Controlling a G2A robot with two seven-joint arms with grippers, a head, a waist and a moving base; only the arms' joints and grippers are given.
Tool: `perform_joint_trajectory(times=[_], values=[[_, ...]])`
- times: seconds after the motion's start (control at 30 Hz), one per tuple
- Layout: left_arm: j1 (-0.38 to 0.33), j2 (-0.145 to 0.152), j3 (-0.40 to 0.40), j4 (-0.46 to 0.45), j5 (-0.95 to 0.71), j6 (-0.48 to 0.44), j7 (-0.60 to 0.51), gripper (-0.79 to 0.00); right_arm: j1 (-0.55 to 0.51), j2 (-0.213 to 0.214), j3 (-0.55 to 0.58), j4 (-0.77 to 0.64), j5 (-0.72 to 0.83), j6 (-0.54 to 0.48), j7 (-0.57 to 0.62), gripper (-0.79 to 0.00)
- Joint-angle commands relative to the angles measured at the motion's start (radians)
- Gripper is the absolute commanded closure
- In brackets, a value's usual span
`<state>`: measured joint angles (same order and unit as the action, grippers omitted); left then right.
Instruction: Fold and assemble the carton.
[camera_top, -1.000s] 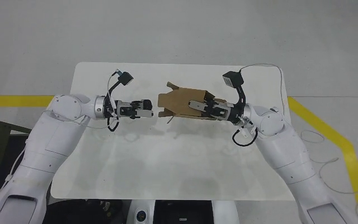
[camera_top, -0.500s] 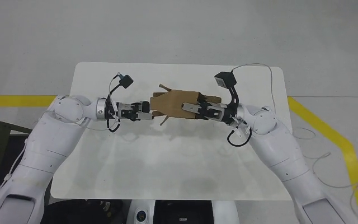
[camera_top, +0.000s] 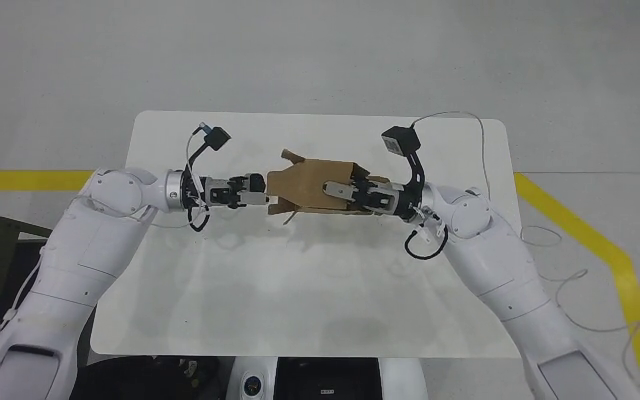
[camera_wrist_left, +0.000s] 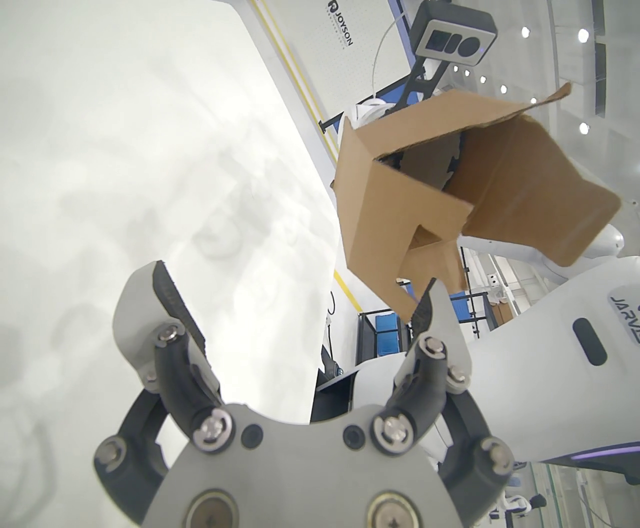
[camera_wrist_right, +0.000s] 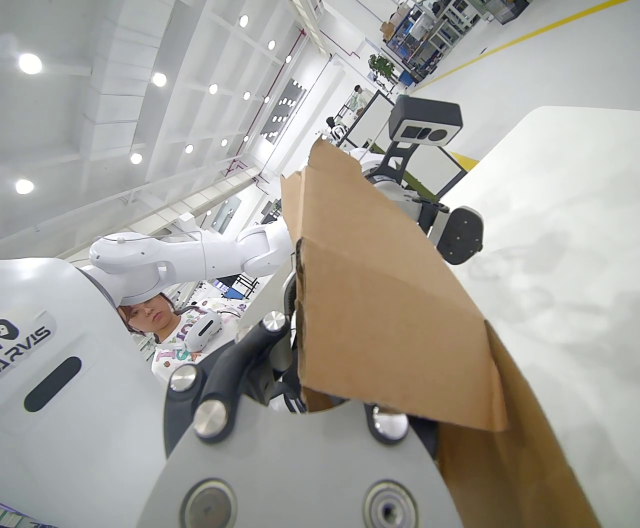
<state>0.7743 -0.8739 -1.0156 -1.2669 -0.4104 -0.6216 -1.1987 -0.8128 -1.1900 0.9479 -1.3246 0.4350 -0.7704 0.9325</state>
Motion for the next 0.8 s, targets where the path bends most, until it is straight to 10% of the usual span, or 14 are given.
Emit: perform_joint_trajectory(times=[0.0, 0.77], values=[[-0.001, 0.0, 0.004, 0.001, 0.003, -0.002, 0.002, -0.785, 0.003, -0.001, 0.0, 0.0, 0.0, 0.001, 0.003, 0.0], [-0.04, -0.007, 0.073, -0.026, -0.023, -0.014, 0.014, -0.785, 0.037, -0.036, -0.065, 0.021, 0.057, -0.03, 0.028, 0.0]])
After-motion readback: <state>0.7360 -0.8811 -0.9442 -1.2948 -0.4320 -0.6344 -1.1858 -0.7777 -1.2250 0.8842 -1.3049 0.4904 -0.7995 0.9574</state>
